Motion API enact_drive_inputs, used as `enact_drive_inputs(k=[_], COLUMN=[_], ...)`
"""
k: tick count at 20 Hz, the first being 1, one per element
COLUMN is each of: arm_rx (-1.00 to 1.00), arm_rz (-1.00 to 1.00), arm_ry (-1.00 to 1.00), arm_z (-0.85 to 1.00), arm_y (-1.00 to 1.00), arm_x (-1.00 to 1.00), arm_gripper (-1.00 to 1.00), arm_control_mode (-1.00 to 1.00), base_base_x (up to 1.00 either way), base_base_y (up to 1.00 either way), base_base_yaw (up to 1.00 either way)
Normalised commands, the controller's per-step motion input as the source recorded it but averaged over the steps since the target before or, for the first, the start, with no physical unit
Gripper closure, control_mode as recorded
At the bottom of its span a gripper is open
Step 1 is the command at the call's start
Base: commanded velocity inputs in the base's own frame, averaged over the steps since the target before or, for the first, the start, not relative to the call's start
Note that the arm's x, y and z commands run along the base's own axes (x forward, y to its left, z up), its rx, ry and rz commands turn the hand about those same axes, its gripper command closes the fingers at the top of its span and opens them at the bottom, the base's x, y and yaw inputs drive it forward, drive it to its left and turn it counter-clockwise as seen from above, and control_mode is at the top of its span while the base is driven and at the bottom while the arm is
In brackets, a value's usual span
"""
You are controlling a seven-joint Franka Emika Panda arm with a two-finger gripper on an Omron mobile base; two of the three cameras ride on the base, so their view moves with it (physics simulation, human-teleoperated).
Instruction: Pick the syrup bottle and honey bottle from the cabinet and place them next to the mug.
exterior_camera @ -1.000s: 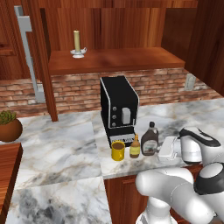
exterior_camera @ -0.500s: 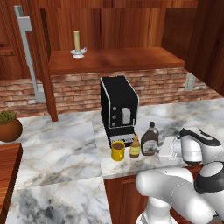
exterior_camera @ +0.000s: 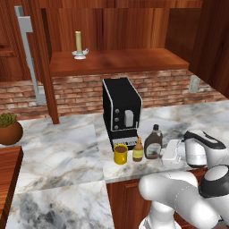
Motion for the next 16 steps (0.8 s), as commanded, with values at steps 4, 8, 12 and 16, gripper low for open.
enact_drive_inputs(k=[4, 8, 12, 16], arm_rx=[0.0, 0.0, 0.0, 0.0], arm_rz=[0.0, 0.0, 0.0, 0.0], arm_ry=[-0.01, -0.1, -0.14, -0.07], arm_z=[0.03, 0.29, 0.56, 0.78], arm_y=[0.0, 0.0, 0.0, 0.15], arm_x=[-0.02, -0.3, -0.39, -0.53], arm_gripper=[-1.0, -1.0, -1.0, -1.0], arm_control_mode=[-1.0, -1.0, -1.0, -1.0], base_base_x=[0.0, 0.0, 0.0, 0.0], base_base_y=[0.0, 0.0, 0.0, 0.0], base_base_yaw=[0.0, 0.0, 0.0, 0.0])
